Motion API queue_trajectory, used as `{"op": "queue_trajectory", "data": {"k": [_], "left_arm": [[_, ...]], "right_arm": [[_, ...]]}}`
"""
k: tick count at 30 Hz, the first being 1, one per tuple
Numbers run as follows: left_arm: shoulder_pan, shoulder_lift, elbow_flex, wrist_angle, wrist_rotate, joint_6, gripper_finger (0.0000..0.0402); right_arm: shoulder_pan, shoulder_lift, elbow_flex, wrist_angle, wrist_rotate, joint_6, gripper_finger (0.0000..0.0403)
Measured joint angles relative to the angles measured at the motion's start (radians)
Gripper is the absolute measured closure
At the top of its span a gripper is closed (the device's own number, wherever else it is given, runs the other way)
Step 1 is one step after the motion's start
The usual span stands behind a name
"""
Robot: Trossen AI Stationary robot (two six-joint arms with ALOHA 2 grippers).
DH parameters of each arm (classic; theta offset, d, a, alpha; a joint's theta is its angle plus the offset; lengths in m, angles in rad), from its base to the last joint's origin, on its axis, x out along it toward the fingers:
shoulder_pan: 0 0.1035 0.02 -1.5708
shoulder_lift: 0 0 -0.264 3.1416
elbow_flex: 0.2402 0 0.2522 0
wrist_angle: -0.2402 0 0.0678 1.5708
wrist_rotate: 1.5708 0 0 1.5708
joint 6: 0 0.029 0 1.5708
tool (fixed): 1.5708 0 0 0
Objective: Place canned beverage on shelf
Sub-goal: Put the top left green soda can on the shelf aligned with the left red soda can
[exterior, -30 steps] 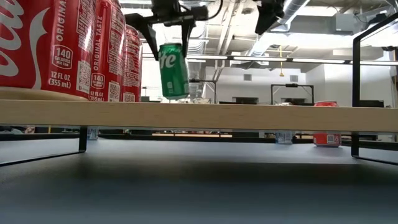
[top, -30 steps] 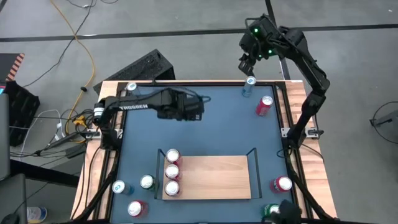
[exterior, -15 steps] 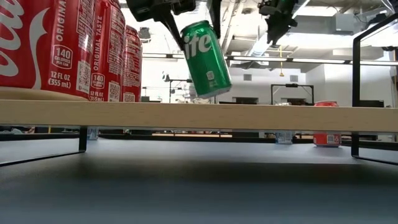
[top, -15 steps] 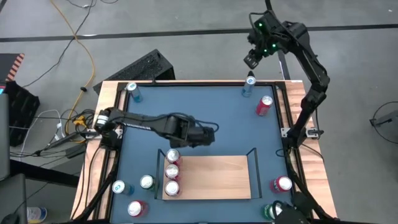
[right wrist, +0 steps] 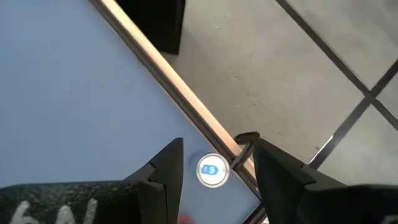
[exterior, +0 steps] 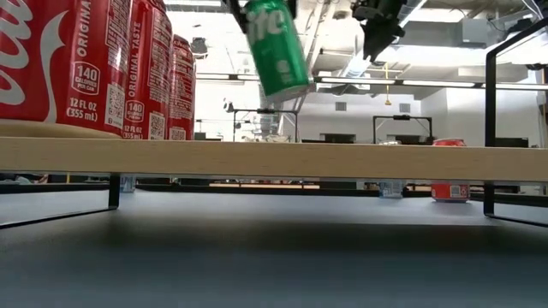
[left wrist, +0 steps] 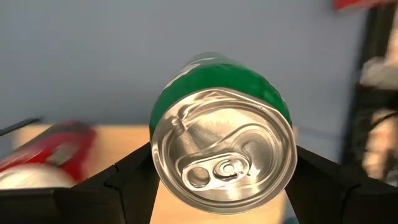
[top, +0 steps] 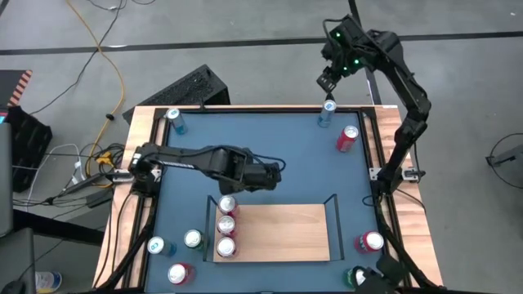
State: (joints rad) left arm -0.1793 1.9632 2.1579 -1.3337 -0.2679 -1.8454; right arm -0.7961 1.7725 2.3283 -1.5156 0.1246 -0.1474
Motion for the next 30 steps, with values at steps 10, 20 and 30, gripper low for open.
{"op": "queue_trajectory", "data": {"k": [10,20,30], "left_arm": [[-0.002,0.133,0.177,-0.075,0.128,0.023,0.0134],[-0.028,0.186,0.187,-0.143,0.216,-0.034,0.0134],[-0.051,0.203,0.182,-0.163,0.201,-0.119,0.0134]], "right_arm": [[0.01,0.0,0.0,0.027,0.002,0.0,0.0227],[0.009,0.002,0.0,0.028,0.001,-0.002,0.0227],[0.025,0.002,0.0,0.032,0.002,-0.008,0.0227]]}}
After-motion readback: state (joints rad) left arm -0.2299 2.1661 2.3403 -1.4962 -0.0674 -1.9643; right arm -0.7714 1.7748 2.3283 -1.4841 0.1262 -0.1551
